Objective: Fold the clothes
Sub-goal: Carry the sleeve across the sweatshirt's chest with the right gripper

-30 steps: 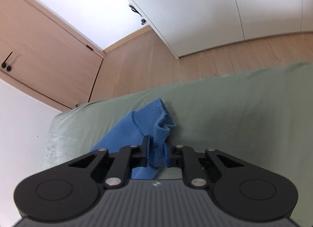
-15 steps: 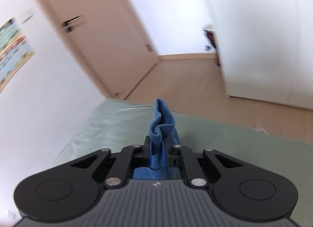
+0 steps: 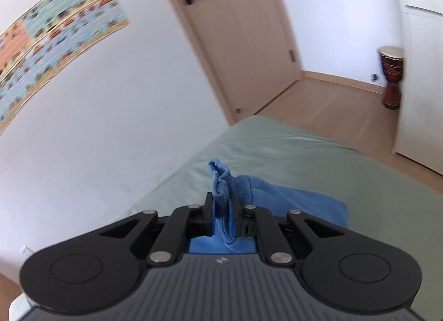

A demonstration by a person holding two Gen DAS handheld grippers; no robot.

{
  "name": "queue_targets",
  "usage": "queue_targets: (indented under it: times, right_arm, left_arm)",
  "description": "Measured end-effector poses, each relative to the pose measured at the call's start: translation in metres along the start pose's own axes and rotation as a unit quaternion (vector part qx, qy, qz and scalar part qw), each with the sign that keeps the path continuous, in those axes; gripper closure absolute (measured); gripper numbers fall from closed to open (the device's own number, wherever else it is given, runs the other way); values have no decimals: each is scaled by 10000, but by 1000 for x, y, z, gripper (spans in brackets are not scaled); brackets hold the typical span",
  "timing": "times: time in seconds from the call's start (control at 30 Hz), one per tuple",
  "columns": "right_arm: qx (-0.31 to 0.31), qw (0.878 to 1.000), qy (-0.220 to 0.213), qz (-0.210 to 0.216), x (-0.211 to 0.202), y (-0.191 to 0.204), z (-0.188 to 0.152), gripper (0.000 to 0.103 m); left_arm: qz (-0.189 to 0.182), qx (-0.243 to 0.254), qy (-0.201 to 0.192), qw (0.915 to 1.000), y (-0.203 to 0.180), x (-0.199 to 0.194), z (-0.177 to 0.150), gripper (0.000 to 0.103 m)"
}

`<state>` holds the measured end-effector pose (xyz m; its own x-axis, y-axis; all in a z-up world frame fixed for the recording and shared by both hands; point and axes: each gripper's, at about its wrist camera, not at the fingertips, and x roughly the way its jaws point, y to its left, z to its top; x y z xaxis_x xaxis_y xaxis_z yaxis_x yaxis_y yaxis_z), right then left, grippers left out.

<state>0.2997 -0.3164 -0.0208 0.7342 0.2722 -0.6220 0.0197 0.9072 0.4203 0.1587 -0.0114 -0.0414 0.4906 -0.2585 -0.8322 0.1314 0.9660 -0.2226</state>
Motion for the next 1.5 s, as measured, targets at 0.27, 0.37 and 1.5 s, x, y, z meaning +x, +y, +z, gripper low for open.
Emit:
queue_targets:
  times: [0.27, 0.37, 1.5]
  right_arm:
    - [-568, 9956, 453, 585, 48, 105, -30, 94]
    - [-778, 9917, 665, 785, 67, 142, -51, 94]
    - [-1536, 9556, 2059, 1444, 127, 223, -143, 79]
  left_arm:
    - [47, -347, 10, 9994, 48, 0, -19, 11]
    - [31, -443, 8, 9990, 60, 1, -25, 11]
    - [-56, -857, -80, 9963, 90, 3, -47, 11]
